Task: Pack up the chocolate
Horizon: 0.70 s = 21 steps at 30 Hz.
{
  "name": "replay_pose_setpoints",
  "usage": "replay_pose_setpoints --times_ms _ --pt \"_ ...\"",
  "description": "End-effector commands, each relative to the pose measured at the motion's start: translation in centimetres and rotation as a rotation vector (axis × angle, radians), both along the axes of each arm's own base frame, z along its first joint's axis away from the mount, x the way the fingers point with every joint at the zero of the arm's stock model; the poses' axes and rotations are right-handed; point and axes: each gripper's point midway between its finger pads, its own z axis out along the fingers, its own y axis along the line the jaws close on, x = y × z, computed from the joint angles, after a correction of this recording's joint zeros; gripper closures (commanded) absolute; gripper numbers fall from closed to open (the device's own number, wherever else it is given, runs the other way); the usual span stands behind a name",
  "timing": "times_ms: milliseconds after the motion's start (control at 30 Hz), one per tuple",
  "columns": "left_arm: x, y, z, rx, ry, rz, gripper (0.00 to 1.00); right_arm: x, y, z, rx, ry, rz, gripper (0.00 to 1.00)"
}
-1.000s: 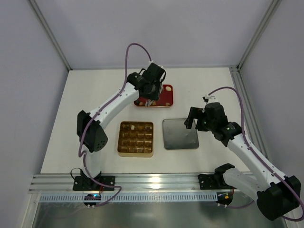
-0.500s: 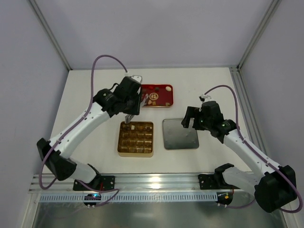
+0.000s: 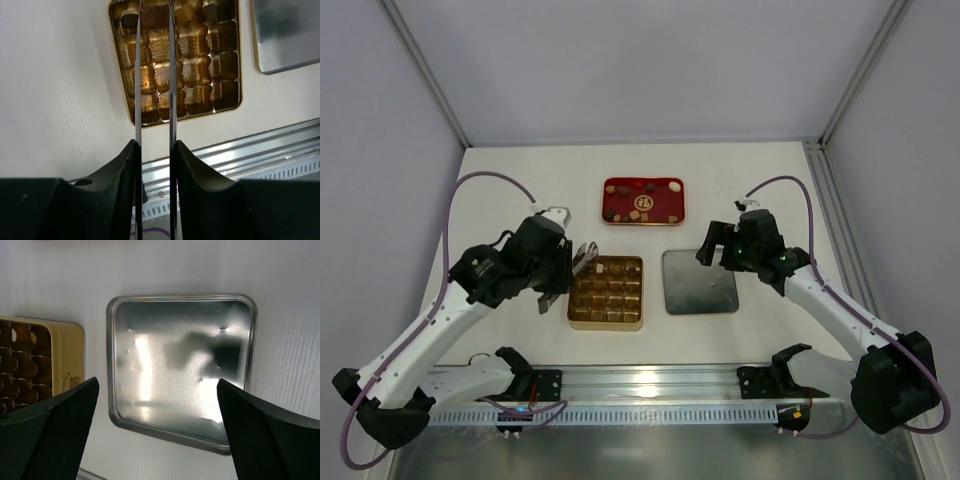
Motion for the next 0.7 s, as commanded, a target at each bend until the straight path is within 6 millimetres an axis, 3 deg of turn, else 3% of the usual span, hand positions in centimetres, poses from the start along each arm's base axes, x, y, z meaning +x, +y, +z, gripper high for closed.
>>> replay_pose_setpoints --times_ms 0,300,667 --pt "-1.7 1.2 -0.8 -0.012 0.038 0.03 0.67 0.6 0.5 1.0 0.032 -0.044 -0.007 0.0" --pt "-3.1 2.2 -3.9 -0.01 0.077 0.07 0.67 0.3 0.6 0.9 0.034 -0.039 -0.01 0.0" --pt "-2.5 2.3 -4.5 0.005 0.066 0.101 0.64 0.2 0.7 0.7 0.034 -0.035 -0.001 0.0"
